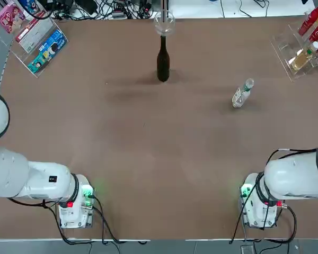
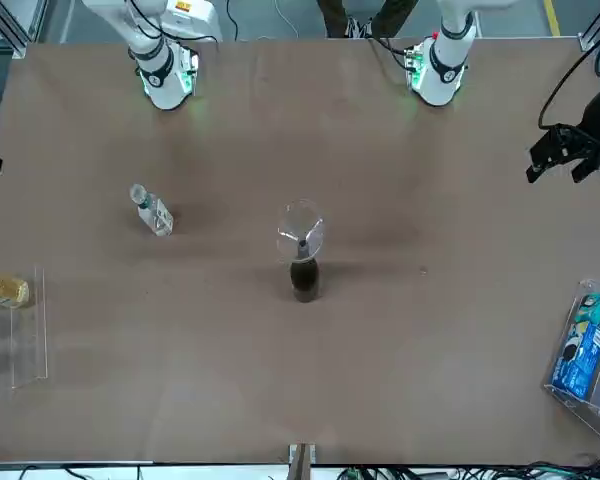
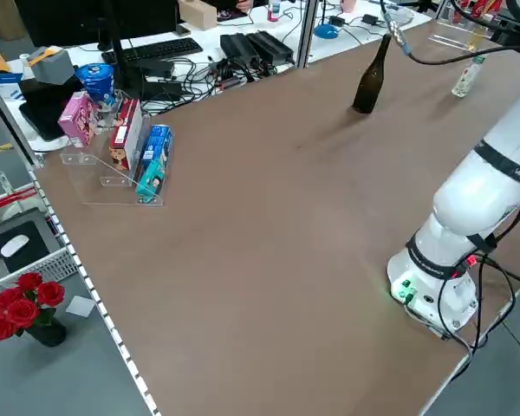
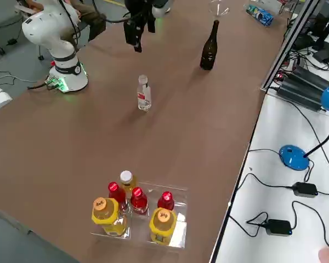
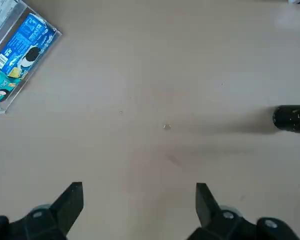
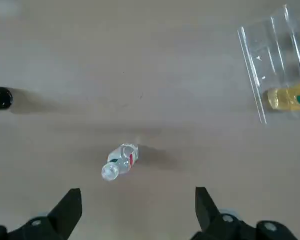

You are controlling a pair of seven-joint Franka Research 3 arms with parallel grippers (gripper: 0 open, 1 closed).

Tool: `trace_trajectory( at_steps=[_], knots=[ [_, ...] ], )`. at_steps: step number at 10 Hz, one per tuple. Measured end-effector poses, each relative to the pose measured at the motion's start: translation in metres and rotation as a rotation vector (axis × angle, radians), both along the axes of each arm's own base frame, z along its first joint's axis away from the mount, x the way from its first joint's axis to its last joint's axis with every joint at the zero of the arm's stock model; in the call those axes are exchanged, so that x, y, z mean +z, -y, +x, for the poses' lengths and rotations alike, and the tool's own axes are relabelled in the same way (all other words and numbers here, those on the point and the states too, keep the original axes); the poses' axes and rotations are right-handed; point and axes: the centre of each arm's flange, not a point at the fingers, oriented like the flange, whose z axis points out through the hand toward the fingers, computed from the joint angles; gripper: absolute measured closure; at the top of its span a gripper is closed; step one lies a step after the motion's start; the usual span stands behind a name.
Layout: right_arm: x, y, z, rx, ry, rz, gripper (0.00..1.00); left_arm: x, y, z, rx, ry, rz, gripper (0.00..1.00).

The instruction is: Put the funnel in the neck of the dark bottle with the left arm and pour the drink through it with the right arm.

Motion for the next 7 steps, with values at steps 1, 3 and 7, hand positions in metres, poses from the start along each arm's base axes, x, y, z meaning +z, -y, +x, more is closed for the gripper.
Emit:
trace_trajectory(
  at_steps=[1,3,7],
  knots=[
    [0.003,-0.011,-0.015,-0.025,-0.005,-0.018,0.0,0.0,0.0,0.0,0.0,0.0,0.0,0.01],
    [0.008,-0.036,-0.041,-0.043,-0.006,-0.066,0.0,0.0,0.0,0.0,0.0,0.0,0.0,0.01],
    [0.01,-0.057,-0.048,-0.034,-0.015,-0.114,0.0,0.0,0.0,0.0,-0.001,0.0,0.0,0.01]
  ],
)
